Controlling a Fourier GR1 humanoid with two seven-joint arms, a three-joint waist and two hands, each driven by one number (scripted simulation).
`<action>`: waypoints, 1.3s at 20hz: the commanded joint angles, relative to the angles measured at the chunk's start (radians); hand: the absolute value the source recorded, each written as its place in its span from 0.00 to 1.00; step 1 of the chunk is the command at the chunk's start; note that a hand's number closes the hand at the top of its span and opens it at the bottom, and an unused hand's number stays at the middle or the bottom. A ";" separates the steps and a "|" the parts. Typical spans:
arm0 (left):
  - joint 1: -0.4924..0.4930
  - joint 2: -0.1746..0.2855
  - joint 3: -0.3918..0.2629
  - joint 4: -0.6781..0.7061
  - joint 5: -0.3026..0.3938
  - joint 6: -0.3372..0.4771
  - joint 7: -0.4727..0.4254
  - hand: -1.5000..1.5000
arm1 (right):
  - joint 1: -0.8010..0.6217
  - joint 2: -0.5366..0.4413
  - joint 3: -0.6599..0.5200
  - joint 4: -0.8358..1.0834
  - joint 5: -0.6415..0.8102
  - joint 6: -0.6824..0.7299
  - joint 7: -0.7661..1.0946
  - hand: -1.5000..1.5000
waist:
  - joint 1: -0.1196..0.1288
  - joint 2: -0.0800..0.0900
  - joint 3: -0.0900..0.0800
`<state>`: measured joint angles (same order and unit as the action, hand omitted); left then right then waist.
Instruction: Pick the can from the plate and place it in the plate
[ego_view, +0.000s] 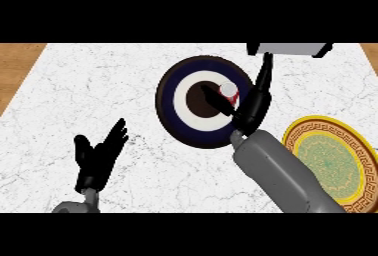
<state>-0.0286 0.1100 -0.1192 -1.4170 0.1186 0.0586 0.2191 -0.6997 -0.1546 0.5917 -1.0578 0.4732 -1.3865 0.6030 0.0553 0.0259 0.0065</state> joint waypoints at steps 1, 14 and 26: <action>-0.017 -0.002 0.025 0.018 0.014 0.004 -0.001 0.50 | 0.128 -0.035 0.076 -0.205 -0.115 -0.077 -0.072 0.00 | -0.024 -0.005 0.001; -0.014 0.009 0.029 -0.022 0.013 0.004 0.036 0.50 | 0.389 -0.220 0.269 -0.529 -0.377 0.040 -0.368 0.00 | -0.025 -0.010 0.002; 0.047 0.007 0.036 -0.050 0.013 -0.002 0.025 0.50 | 0.695 -0.171 0.100 -0.475 -0.677 0.331 -0.945 0.00 | -0.054 -0.023 -0.002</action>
<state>0.0207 0.1176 -0.0882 -1.4361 0.1252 0.0516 0.2103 -0.0916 -0.3338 0.7943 -1.5542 -0.0883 -1.2039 -0.1521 0.0092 0.0059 0.0056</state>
